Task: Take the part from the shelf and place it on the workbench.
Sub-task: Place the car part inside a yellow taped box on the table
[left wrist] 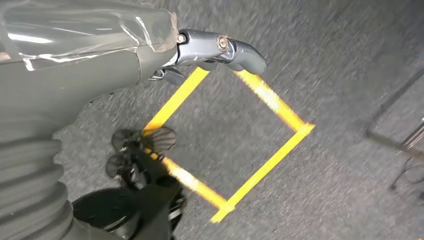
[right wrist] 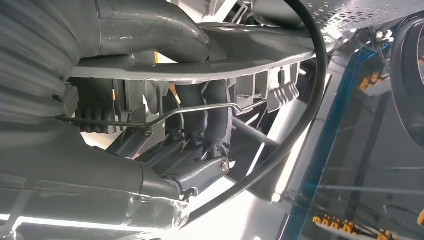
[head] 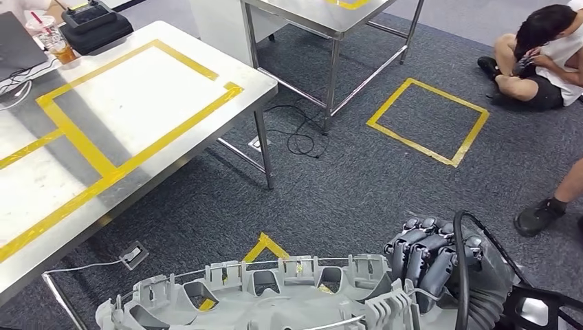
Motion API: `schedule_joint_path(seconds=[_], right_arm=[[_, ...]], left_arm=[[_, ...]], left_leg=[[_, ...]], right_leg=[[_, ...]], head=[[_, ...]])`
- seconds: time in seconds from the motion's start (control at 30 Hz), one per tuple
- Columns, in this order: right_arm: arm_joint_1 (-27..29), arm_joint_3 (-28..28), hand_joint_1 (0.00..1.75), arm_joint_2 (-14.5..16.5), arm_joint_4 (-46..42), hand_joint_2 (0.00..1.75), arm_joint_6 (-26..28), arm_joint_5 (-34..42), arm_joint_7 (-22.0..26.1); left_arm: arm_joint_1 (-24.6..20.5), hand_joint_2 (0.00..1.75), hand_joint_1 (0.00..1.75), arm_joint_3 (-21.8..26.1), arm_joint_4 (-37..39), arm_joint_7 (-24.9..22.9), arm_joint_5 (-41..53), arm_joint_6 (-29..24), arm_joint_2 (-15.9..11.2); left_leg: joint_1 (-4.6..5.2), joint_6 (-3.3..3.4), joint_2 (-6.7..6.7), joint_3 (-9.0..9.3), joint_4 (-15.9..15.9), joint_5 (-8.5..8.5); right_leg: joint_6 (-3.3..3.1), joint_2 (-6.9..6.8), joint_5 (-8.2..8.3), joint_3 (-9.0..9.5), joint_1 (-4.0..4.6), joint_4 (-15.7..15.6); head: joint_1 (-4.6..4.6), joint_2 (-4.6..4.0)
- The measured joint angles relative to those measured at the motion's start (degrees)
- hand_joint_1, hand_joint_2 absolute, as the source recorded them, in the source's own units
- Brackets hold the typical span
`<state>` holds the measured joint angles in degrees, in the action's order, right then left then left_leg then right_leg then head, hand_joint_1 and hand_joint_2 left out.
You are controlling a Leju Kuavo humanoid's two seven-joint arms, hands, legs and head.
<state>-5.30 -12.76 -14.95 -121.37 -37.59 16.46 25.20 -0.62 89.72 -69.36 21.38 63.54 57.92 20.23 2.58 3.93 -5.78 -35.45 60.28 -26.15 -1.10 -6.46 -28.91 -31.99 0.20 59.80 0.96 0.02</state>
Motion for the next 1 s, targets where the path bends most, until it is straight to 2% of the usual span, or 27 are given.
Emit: schedule_joint_path(seconds=[0.07, 0.1, 0.13, 0.2, 0.23, 0.27, 0.3, 0.33, 0.37, 0.4, 0.43, 0.47, 0.5, 0.57, 0.6, 0.63, 0.7, 0.77, 0.8, 0.83, 0.87, 0.9, 0.93, 1.0], right_arm=[[-0.1, 0.0, 1.75, 0.0, 0.0, 1.75, 0.0, 0.0, 0.0], [-0.2, 0.0, 1.75, 0.0, 0.0, 1.75, 0.0, 0.0, 0.0], [-0.3, -0.1, 1.75, 0.0, 0.0, 1.75, 0.0, 0.0, 0.0], [-0.4, -0.1, 1.75, 0.0, 0.0, 1.75, 0.0, 0.1, -0.1], [-0.4, -0.1, 1.75, -0.1, 0.1, 1.75, 0.0, 0.1, 0.0], [-0.3, -0.1, 1.75, -0.1, 0.1, 1.75, -0.1, 0.1, 0.0], [-0.3, -0.2, 1.75, -0.1, 0.2, 1.75, -0.1, 0.2, 0.0], [-0.4, -0.2, 1.75, -0.2, 0.3, 1.75, -0.2, 0.3, 0.0], [-0.5, -0.2, 1.75, -0.3, 0.4, 1.75, -0.2, 0.5, 0.2], [-0.6, -0.3, 1.75, -0.4, 0.6, 1.75, -0.2, 0.6, 0.3], [-0.7, -0.3, 1.75, -0.5, 0.7, 1.75, -0.2, 0.8, 0.5], [-0.8, -0.3, 1.75, -0.6, 0.9, 1.75, -0.2, 0.9, 0.6], [-1.0, -0.4, 1.75, -0.7, 1.1, 1.75, -0.2, 1.0, 0.7], [-1.1, -0.4, 1.75, -0.8, 1.2, 1.75, -0.2, 1.3, 0.9], [-1.1, -0.4, 1.75, -0.8, 1.2, 1.75, -0.2, 1.4, 1.0], [-1.1, -0.4, 1.75, -0.8, 1.3, 1.75, -0.2, 1.5, 1.1], [-1.1, -0.4, 1.75, -0.8, 1.3, 1.75, -0.2, 1.7, 1.1], [-1.0, -0.4, 1.75, -0.8, 1.3, 1.75, -0.4, 1.8, 1.1], [-0.9, -0.4, 1.75, -0.8, 1.3, 1.75, -0.5, 1.9, 1.1], [-0.8, -0.3, 1.75, -0.8, 1.3, 1.75, -0.6, 1.9, 1.1], [-0.8, -0.3, 1.75, -0.7, 1.3, 1.75, -0.8, 2.0, 1.1], [-0.8, -0.3, 1.75, -0.7, 1.3, 1.75, -0.8, 2.0, 1.1], [-0.7, -0.2, 1.75, -0.7, 1.3, 1.75, -0.9, 2.0, 1.1], [-0.6, 0.0, 1.75, -0.5, 1.3, 1.75, -1.0, 1.9, 1.1]], left_arm=[[-0.1, 1.75, 0.00, 0.0, 0.0, 0.0, 0.0, -0.3, -0.1], [-0.1, 1.75, 0.00, 0.0, 0.0, 0.0, 0.0, -0.3, -0.1], [-0.2, 1.75, 0.00, 0.0, 0.1, 0.0, 0.0, -0.4, 0.0], [-0.5, 1.75, 0.00, 0.1, 0.3, 0.0, 0.0, -0.4, 0.3], [-0.6, 1.75, 0.00, 0.0, 0.4, 0.0, 0.0, -0.4, 0.4], [-0.7, 1.75, 0.00, 0.0, 0.5, 0.0, 0.0, -0.4, 0.6], [-0.7, 1.75, 0.00, 0.0, 0.7, 0.0, 0.0, -0.4, 0.6], [-0.7, 1.75, 0.00, 0.1, 0.8, 0.1, 0.0, -0.3, 0.7], [-0.7, 1.75, 0.00, 0.1, 0.9, 0.2, 0.0, -0.3, 0.7], [-0.7, 1.75, 0.00, 0.1, 1.0, 0.3, 0.0, -0.4, 0.7], [-0.7, 1.75, 0.00, 0.2, 1.1, 0.3, 0.0, -0.4, 0.6], [-0.8, 1.75, 0.00, 0.2, 1.1, 0.3, 0.0, -0.4, 0.6], [-0.8, 1.75, 0.00, 0.2, 1.1, 0.3, -0.1, -0.4, 0.5], [-0.7, 1.75, 0.00, 0.3, 1.0, 0.3, -0.3, -0.7, 0.4], [-0.7, 1.75, 0.00, 0.3, 1.0, 0.2, -0.5, -0.8, 0.4], [-0.7, 1.75, 0.00, 0.3, 1.0, 0.2, -0.7, -0.9, 0.4], [-0.9, 1.75, 0.00, 0.3, 0.9, 0.1, -0.9, -0.8, 0.3], [-1.1, 1.75, 0.00, 0.3, 0.9, 0.0, -1.0, -0.5, 0.3], [-1.1, 1.75, 0.00, 0.3, 0.9, -0.1, -1.1, -0.4, 0.3], [-1.0, 1.75, 0.00, 0.3, 0.9, -0.1, -1.1, -0.4, 0.3], [-0.9, 1.75, 0.00, 0.3, 0.9, -0.1, -1.2, -0.4, 0.3], [-0.9, 1.75, 0.00, 0.4, 0.8, -0.1, -1.2, -0.4, 0.3], [-0.9, 1.75, 0.00, 0.4, 0.7, -0.1, -1.4, -0.3, 0.2], [-1.1, 1.75, 0.00, 0.4, 0.5, -0.1, -1.9, -0.3, 0.1]], left_leg=[[-0.13, 0.27, 1.32, 0.60, -1.4, 0.54], [-0.41, 0.38, 2.14, 1.37, -2.6, 1.02], [-0.76, 0.54, 2.98, 2.17, -3.7, 1.64], [-1.25, 0.51, 4.71, 3.09, -4.8, 2.41], [-1.39, 0.48, 5.68, 3.09, -4.8, 2.55], [-1.52, 0.28, 6.70, 3.05, -4.7, 2.49], [-1.68, 0.03, 7.73, 3.03, -4.5, 2.38], [-1.90, -0.33, 8.70, 3.01, -4.2, 2.18], [-2.22, -0.86, 9.63, 2.96, -3.7, 1.86], [-2.49, -1.47, 10.45, 2.83, -3.1, 1.47], [-2.66, -2.10, 11.15, 2.52, -2.3, 1.03], [-2.79, -2.64, 11.77, 2.10, -1.7, 0.74], [-2.85, -3.05, 12.29, 1.67, -1.4, 0.60], [-3.09, -3.53, 12.93, 1.07, -1.2, 0.60], [-3.09, -3.74, 12.06, 0.76, -0.8, 0.41], [-3.09, -3.95, 10.57, 0.11, 0.5, -0.21], [-3.09, -4.28, 7.12, -2.98, 6.4, -2.88], [-3.23, -4.35, 6.08, -7.05, 13.7, -5.46], [-3.23, -4.26, 5.99, -8.18, 15.4, -5.52], [-3.18, -4.06, 5.91, -8.15, 14.8, -4.52], [-3.03, -3.68, 5.65, -7.00, 12.1, -2.72], [-2.68, -3.04, 4.70, -5.01, 8.0, -0.70], [-2.23, -2.42, 3.41, -3.13, 4.3, 0.57], [-1.36, -1.55, 1.63, -1.15, 0.2, 1.25]], right_leg=[[0.30, -1.32, -0.04, 0.36, 0.04, -0.5], [0.41, -0.83, -0.20, 0.52, 0.12, -0.4], [0.46, 0.62, -0.73, 0.24, 0.16, 0.7], [0.53, 4.55, -2.80, -2.23, -0.20, 6.1], [0.70, 5.71, -3.96, -4.18, -0.54, 9.6], [1.11, 6.13, -4.52, -5.79, -0.91, 12.1], [1.72, 6.24, -4.26, -6.60, -1.27, 12.8], [2.55, 6.32, -3.01, -6.25, -1.62, 11.3], [3.49, 6.59, -1.04, -4.82, -2.01, 7.7], [4.14, 7.30, 0.56, -3.40, -2.26, 4.4], [4.41, 8.36, 1.68, -2.19, -2.50, 1.6], [4.18, 9.25, 2.15, -1.56, -2.58, 0.2], [3.59, 9.80, 2.00, -1.61, -2.45, 0.2], [2.58, 9.31, 1.96, -1.66, -2.33, 0.2], [2.21, 8.78, 1.93, -1.57, -2.33, 0.2], [1.87, 8.20, 1.85, -1.42, -2.36, 0.1], [1.23, 6.94, 1.57, -1.11, -2.13, 0.1], [0.82, 5.58, 1.26, -1.00, -1.72, 0.1], [0.69, 4.91, 1.09, -0.92, -1.54, 0.1], [0.61, 4.24, 0.90, -0.76, -1.35, 0.1], [0.59, 3.63, 0.68, -0.51, -1.15, 0.1], [0.58, 3.03, 0.44, -0.22, -1.00, 0.0], [0.64, 2.42, 0.21, 0.05, -0.76, 0.0], [0.91, 1.21, -0.14, 0.31, -0.56, -0.2]], head=[[0.10, 0.00], [0.07, -0.02], [0.05, -0.02], [-0.15, -0.04], [-0.17, -0.04], [-0.25, -0.04], [-0.23, -0.04], [-0.22, -0.04], [-0.25, -0.04], [-0.31, -0.04], [-0.45, -0.04], [-0.58, -0.04], [-0.68, -0.04], [-0.67, -0.04], [-0.61, -0.04], [-0.42, -0.04], [-0.12, -0.04], [0.03, -0.04], [0.04, -0.04], [0.05, -0.04], [0.04, -0.04], [0.04, -0.04], [0.00, -0.04], [-0.05, -0.04]])
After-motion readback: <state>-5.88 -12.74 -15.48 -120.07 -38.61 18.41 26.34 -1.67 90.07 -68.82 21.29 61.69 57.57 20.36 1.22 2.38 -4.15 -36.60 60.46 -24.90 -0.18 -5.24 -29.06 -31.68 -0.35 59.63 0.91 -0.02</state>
